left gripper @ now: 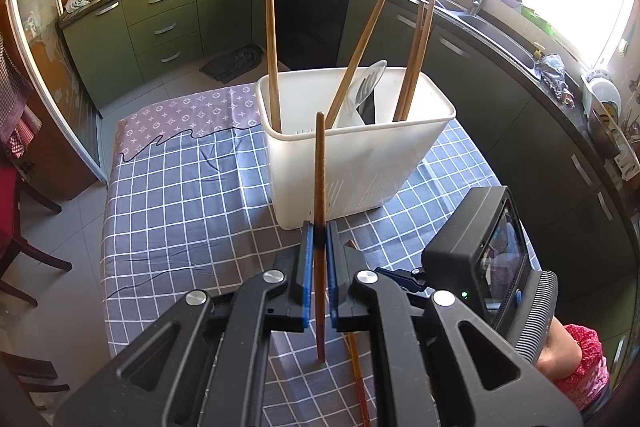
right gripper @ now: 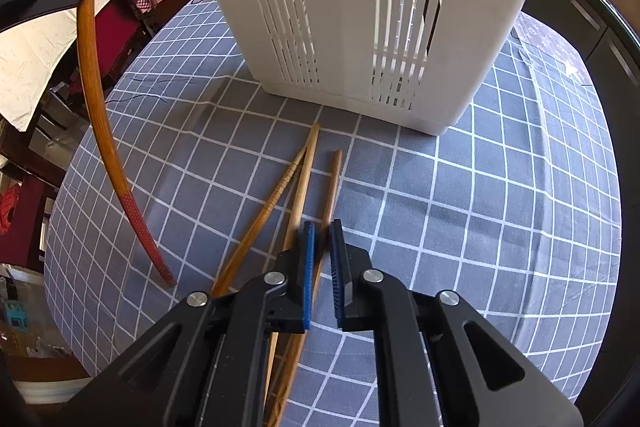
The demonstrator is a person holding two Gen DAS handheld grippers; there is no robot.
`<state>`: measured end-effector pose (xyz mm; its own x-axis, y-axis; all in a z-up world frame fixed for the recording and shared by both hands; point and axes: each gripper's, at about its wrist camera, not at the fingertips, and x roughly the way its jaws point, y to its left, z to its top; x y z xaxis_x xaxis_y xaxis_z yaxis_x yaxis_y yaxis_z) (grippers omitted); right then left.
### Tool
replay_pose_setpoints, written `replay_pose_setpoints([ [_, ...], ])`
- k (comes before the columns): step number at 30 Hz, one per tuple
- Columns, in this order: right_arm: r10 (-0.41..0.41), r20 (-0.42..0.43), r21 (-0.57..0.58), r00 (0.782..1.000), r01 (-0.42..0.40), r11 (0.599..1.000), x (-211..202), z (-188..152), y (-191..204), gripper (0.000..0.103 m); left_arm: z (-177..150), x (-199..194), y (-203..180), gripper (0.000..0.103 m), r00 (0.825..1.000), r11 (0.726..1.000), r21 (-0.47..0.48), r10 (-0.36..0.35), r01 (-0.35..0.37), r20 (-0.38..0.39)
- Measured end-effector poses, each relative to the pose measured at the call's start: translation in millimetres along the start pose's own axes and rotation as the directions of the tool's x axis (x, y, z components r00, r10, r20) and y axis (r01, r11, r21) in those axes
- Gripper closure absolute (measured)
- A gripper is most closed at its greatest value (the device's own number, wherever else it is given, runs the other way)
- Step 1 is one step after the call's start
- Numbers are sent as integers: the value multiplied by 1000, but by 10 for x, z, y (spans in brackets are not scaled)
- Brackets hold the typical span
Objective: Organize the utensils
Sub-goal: 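Lower the left gripper's chopstick into the white holder and open it while the right gripper does the same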
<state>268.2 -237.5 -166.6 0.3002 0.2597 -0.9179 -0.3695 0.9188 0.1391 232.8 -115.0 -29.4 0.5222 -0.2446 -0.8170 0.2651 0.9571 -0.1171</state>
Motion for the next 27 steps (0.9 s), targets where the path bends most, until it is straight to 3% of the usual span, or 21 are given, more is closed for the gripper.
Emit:
replay_pose_setpoints([
  [5, 38, 59, 32, 998, -40, 999, -195, -38, -111, 96, 4, -8, 10, 97, 1000, 1000, 3, -2, 2, 4],
  [9, 59, 166, 34, 984, -66, 997, -575, -61, -136, 97, 11, -21, 11, 97, 1000, 1000, 5, -2, 2, 8],
  [18, 70, 413, 11, 908, -82, 997, -1451, -194, -205, 97, 12, -53, 25, 97, 1000, 1000, 7, 0, 0, 15],
  [27, 64, 444, 7, 894, -75, 997, -1597, -215, -232, 97, 1, -111, 16, 97, 1000, 1000, 18, 2, -2, 25],
])
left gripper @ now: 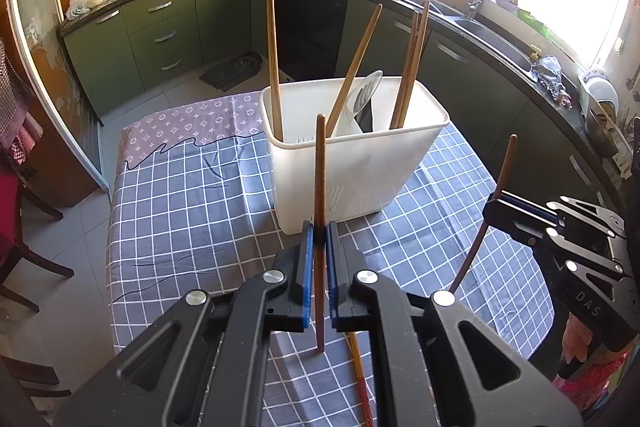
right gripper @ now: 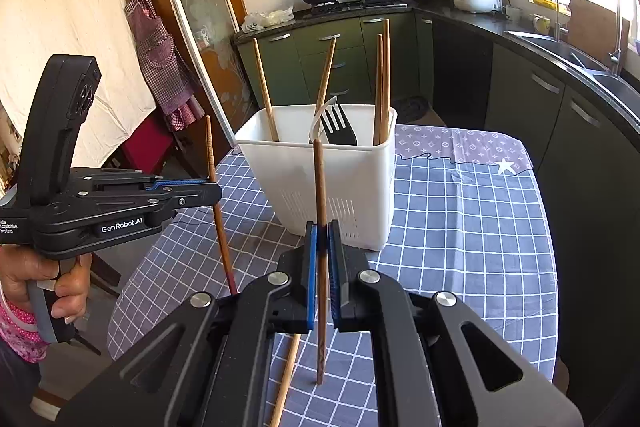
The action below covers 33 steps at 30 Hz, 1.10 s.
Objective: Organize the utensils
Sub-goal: 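Lower the left gripper's chopstick into the white holder and open it while the right gripper does the same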
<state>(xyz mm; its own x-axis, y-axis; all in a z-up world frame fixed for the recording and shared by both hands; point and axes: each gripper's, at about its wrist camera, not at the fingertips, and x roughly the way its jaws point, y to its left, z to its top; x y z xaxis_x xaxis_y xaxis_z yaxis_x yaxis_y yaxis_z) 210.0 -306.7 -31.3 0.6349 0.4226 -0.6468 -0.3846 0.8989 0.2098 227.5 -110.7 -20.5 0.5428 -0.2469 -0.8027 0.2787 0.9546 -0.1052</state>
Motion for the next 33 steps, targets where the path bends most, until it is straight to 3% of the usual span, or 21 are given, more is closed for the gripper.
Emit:
replay_pose_setpoints([
  [15, 5, 54, -3, 999, -5, 1000, -170, 109, 16, 97, 15, -138, -3, 97, 999, 1000, 11, -4, 4, 35],
  [26, 10, 76, -29, 997, -7, 1000, -361, 384, 69, 97, 153, -310, -64, 97, 998, 999, 33, -3, 0, 64],
  [33, 33, 108, -39, 994, -28, 999, -683, 630, 85, 97, 330, -610, -118, 97, 996, 999, 40, -37, 34, 85],
])
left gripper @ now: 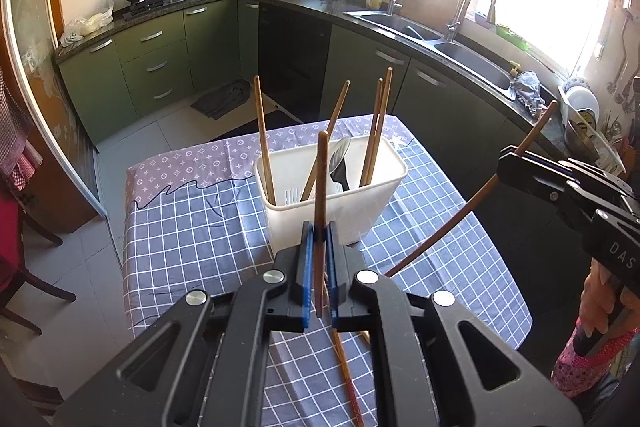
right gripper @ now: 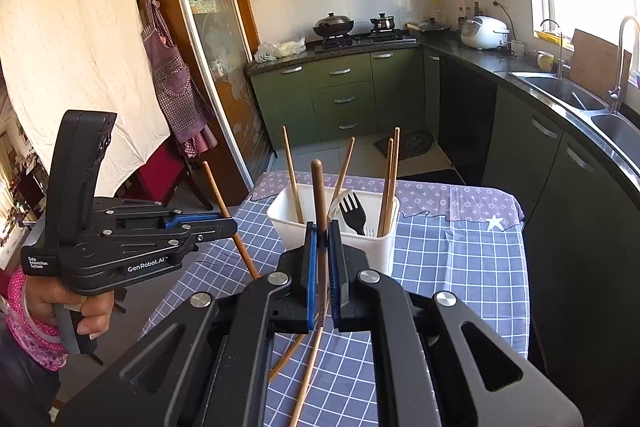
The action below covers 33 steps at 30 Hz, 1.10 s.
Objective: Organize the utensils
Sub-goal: 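Lower the left gripper's chopstick into the white holder and open it while the right gripper does the same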
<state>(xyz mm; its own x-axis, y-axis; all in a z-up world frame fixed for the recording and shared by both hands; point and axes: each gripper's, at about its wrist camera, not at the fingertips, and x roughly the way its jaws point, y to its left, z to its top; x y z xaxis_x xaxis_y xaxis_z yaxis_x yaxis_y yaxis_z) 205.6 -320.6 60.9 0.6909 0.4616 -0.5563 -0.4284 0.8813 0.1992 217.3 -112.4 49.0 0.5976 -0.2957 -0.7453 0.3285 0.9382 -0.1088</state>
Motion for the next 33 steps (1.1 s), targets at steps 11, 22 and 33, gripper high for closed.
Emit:
replay_pose_setpoints([
  [11, 12, 106, -5, 994, -12, 1000, -433, 590, -32, 97, 425, -560, -73, 97, 993, 1000, 4, -26, 26, 115],
  [22, -68, 150, 28, 986, 64, 998, -153, 1047, -230, 97, 833, -590, -35, 97, 969, 1000, -16, 27, -24, 246],
  [33, -108, -31, 12, 994, 108, 994, 747, 732, -258, 95, 652, 275, 90, 97, 993, 996, -18, 93, -92, 68],
])
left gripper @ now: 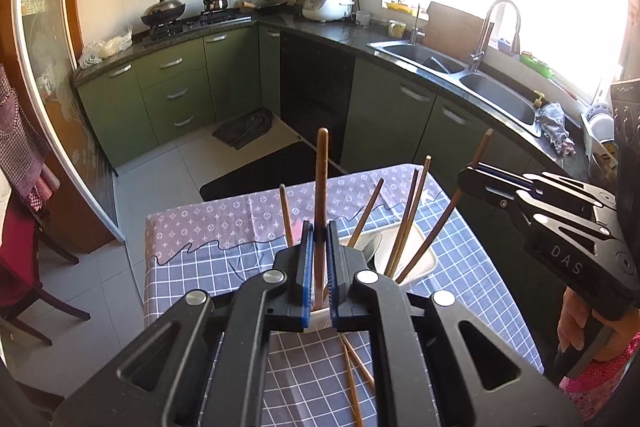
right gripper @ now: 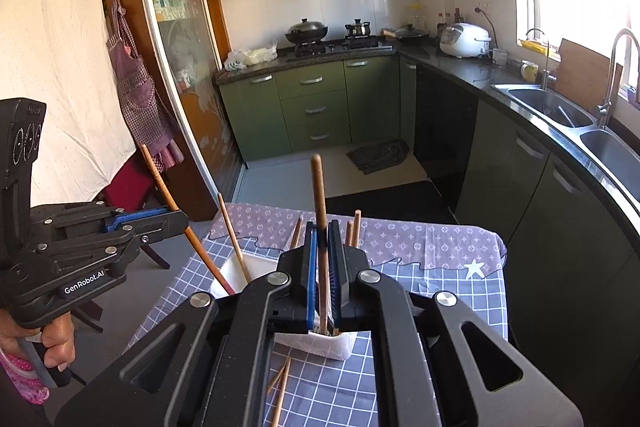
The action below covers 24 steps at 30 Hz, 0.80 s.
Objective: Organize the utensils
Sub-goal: 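Lower the left gripper's chopstick into the white holder and open it while the right gripper does the same, then grasp another wooden chopstick on the cloth with the left gripper and lift it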
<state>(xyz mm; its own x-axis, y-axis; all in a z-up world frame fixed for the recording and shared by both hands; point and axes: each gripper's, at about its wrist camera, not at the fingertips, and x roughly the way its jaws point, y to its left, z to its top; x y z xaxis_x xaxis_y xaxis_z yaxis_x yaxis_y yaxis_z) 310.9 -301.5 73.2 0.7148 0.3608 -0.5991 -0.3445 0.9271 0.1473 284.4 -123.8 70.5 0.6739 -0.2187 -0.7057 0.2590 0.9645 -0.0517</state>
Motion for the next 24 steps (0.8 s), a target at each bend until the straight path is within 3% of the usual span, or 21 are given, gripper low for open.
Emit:
replay_pose_setpoints([
  [4, 9, 9, 4, 1000, -9, 1000, 12, -59, -10, 89, -100, 89, 33, 93, 999, 1000, 2, -3, 3, -36],
  [7, 34, 48, 5, 998, -34, 999, -183, -131, -10, 88, -113, 18, 56, 92, 1000, 1000, -4, -12, 12, -25],
  [11, 63, 92, 6, 994, -64, 998, -510, -341, -9, 77, -165, -189, 33, 85, 999, 999, -6, -38, 38, -3],
  [16, 51, 36, 23, 998, -51, 998, -620, -837, -105, 72, -516, -219, -83, 80, 995, 998, 15, -64, 65, -76],
  [20, 27, -74, 56, 997, -23, 998, -403, -1313, -219, 72, -990, 86, -139, 80, 972, 995, -11, -101, 101, -213],
  [24, 13, -182, 119, 983, 9, 993, -78, -1706, -413, 72, -1394, 540, -158, 80, 928, 992, -62, -124, 109, -351],
])
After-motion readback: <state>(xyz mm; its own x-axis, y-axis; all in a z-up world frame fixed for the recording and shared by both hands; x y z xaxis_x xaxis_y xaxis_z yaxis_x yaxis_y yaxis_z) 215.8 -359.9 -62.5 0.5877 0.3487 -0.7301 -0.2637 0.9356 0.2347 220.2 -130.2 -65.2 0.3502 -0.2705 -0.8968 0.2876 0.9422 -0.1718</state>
